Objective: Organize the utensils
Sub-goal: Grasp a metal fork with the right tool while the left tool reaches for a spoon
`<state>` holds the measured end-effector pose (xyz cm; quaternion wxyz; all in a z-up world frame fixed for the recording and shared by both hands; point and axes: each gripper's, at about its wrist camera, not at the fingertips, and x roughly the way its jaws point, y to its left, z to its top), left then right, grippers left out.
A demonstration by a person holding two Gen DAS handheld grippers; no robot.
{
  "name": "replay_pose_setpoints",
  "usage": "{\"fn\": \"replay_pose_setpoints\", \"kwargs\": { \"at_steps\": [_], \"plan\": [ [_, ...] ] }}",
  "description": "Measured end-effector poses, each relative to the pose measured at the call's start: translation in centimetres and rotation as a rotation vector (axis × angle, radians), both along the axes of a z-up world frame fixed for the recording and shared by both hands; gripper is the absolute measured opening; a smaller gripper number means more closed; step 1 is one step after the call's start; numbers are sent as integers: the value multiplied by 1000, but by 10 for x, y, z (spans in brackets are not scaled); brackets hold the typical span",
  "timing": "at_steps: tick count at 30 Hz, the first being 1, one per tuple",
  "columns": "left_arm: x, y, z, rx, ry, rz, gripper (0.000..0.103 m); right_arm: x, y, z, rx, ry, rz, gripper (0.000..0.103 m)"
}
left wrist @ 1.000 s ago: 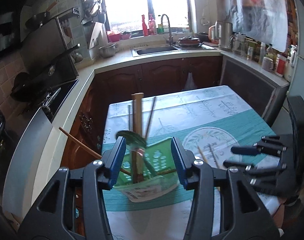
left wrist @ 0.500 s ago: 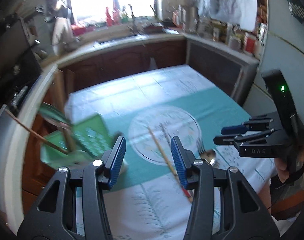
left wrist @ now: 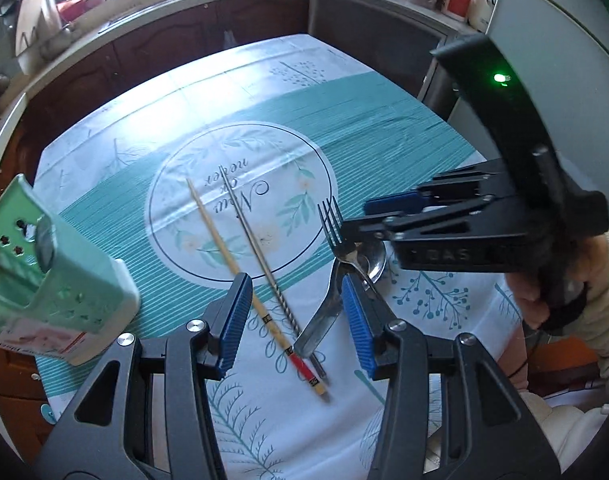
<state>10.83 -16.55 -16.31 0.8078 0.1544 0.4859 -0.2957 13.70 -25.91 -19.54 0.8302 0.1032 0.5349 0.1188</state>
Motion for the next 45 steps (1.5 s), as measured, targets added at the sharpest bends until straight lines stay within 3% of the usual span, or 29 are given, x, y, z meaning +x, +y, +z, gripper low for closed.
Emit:
{"fn": "replay_pose_setpoints", "kwargs": {
  "at_steps": [8,17,20,24,26,37,45],
  "plan": [
    [17,-8,-14,39,51,-48,44,23,-4,-28,100,20,22,32],
    [27,-14,-20,58,80,-66,44,33,5,-29,86,-15,80,31],
    [30,-14,-24,59,89,-64,44,34,8,-27,87,-24,108,17],
    [34,-14,-27,56,101,-65,44,32,16,-26,79,-37,153,15],
    [35,-15,-29,52,109,-66,44,29,17,-24,79,-50,160,5],
    [40,-28,-37,63,135,-108,44,6,-7,-4,123,-133,91,2],
    [32,-21,-42,74,153,-93,44,4,-22,-2,107,-130,48,1]
  ]
}}
